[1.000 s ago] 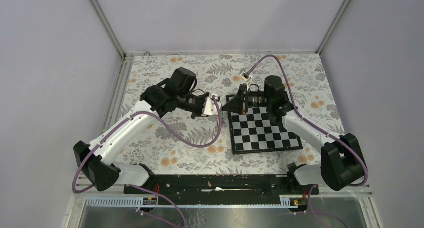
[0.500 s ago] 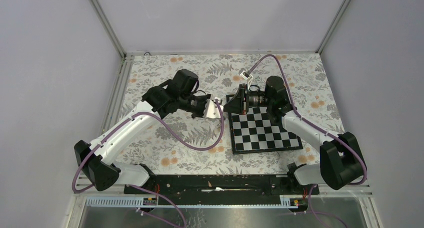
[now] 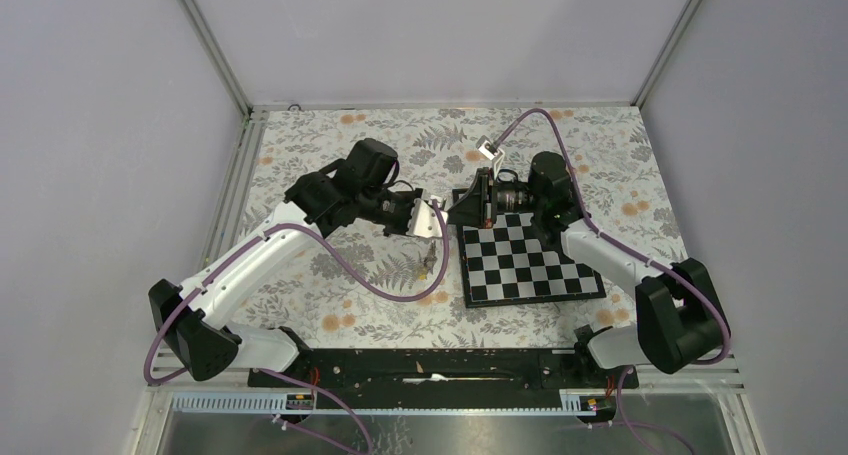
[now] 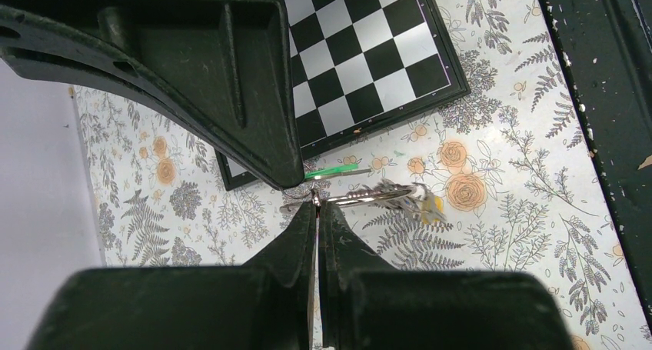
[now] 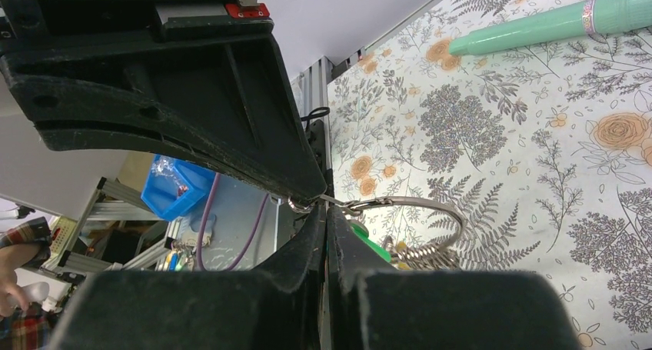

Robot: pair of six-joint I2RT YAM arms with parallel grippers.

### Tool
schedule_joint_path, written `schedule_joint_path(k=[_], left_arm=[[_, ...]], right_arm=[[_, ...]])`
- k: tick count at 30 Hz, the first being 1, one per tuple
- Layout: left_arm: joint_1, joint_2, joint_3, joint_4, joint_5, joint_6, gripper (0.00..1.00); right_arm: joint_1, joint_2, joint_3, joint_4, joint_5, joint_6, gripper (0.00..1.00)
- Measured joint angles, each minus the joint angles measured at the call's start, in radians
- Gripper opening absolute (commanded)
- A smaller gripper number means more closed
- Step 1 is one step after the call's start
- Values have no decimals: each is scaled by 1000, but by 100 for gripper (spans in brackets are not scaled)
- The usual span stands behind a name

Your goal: Put the keys on the keyring

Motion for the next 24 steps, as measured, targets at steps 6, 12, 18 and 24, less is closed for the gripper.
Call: schedule_joint_path(k=[6, 12, 18, 24], left_arm=[[-1, 0, 0, 0, 0, 0, 0], [-1, 0, 0, 0, 0, 0, 0], [-2, 0, 0, -1, -4, 0, 0], [-2, 0, 0, -2, -6, 0, 0]], right_arm=[[0, 7, 0, 14, 0, 13, 0], [0, 8, 0, 18, -8, 24, 0], [0, 14, -2, 37, -24, 26, 0], [2, 20, -2, 37, -30, 26, 0]])
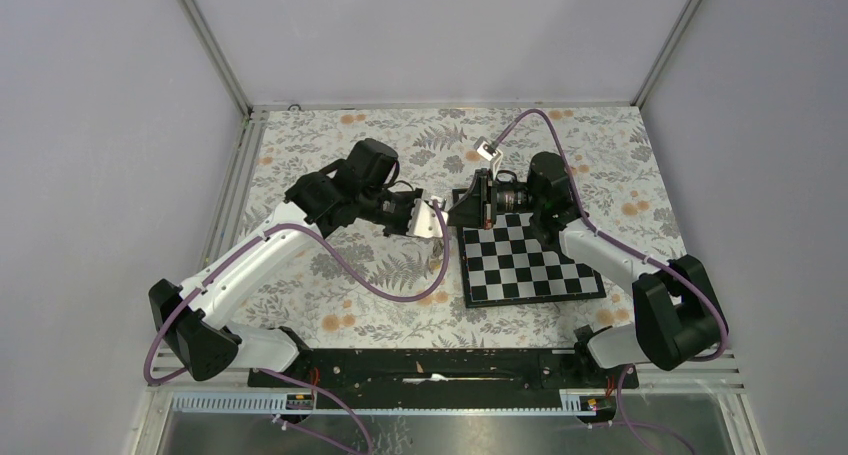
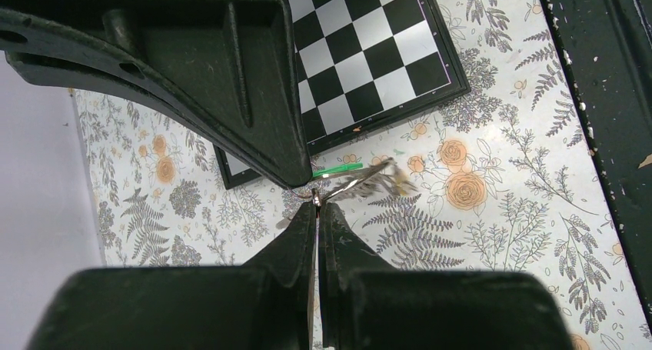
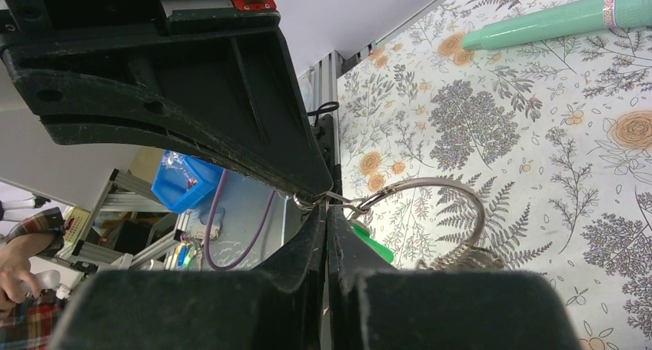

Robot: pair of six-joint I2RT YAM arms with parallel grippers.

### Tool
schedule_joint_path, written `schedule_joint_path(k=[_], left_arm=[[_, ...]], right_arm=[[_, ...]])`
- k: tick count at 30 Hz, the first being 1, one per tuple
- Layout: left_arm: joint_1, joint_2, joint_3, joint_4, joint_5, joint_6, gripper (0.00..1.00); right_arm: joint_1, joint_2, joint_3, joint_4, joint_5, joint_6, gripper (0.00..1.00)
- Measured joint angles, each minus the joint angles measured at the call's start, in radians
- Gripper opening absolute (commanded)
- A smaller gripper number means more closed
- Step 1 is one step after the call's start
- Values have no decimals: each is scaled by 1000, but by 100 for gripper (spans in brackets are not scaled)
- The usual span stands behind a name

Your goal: Put the keys on the keyring

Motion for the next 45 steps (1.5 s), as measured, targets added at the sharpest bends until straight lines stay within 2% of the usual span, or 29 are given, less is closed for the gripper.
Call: schedule_joint_path(k=[45], left_arm=[[-2, 13, 5, -40, -11, 8, 0]], right_arm=[[19, 34, 0, 7, -45, 2, 0]])
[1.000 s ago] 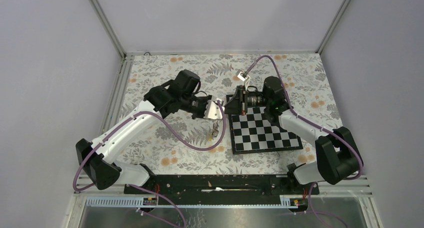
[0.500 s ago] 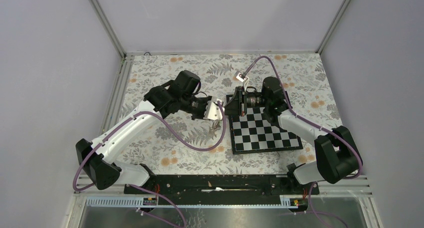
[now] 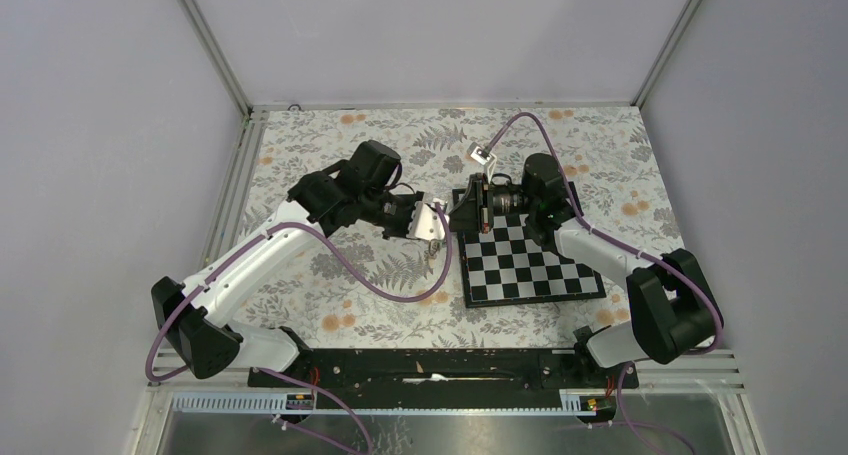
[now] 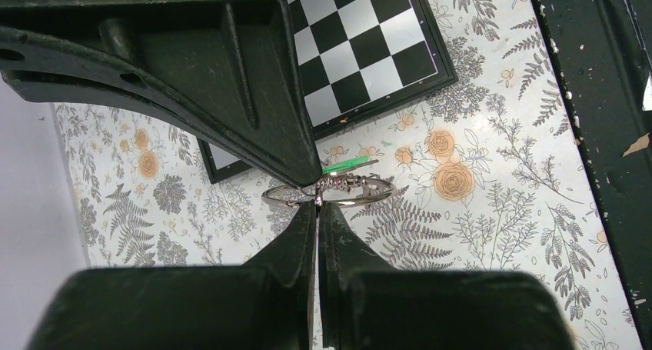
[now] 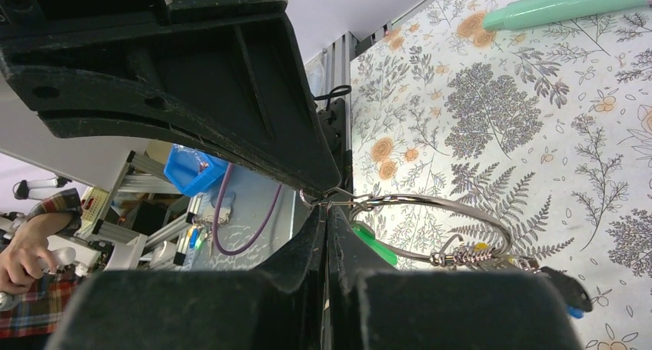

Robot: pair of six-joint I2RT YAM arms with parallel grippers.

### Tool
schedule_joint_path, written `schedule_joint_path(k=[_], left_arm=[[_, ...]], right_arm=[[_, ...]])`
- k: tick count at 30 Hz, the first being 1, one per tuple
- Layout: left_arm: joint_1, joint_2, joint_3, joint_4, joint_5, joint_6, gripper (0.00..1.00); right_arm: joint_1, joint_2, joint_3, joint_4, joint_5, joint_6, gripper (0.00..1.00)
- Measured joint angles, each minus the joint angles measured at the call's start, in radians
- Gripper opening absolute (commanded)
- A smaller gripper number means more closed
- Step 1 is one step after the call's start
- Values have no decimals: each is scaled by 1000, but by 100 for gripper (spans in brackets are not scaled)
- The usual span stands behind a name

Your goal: Put the keys on the keyring

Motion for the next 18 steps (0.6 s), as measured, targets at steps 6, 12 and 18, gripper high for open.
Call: schedule_joint_path(k=[6, 12, 18], left_arm=[[0, 0, 0, 3, 0, 3, 0], [0, 0, 0, 2, 1, 3, 0], [-3, 0, 0, 2, 2, 5, 0]], right_arm=[[0, 1, -1, 28, -3, 17, 0], [1, 2, -4, 48, -3, 31, 0], [3, 2, -5, 75, -4, 44, 0]])
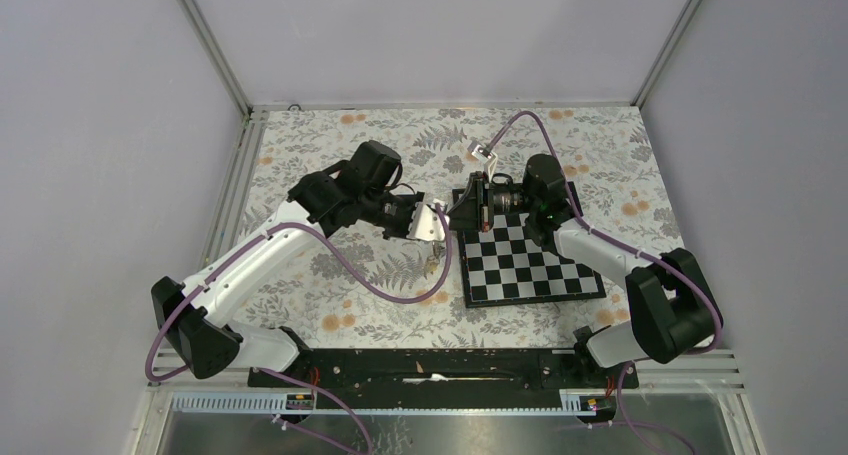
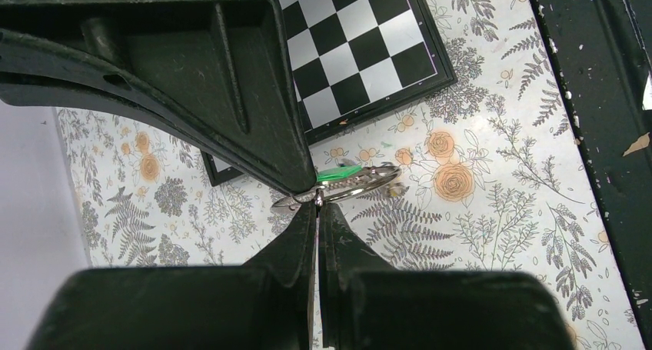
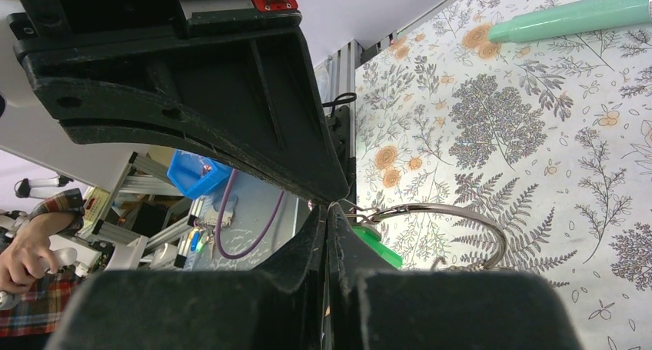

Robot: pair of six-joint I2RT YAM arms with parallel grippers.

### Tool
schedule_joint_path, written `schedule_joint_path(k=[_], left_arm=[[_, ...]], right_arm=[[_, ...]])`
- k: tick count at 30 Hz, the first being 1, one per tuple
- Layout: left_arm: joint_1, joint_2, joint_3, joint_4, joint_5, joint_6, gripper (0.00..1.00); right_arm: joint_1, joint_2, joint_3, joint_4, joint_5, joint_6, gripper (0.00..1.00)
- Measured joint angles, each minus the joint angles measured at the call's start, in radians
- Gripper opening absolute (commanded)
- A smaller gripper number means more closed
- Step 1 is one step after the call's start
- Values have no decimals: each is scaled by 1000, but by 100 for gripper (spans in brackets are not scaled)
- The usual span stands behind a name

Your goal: Put the keys on the keyring

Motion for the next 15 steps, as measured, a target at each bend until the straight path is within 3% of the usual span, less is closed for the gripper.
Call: schedule_joint_path(k=[15], left_arm=[[0, 0, 0, -6, -10, 5, 0]], right_arm=[[4, 9, -1, 4, -1, -2, 0]])
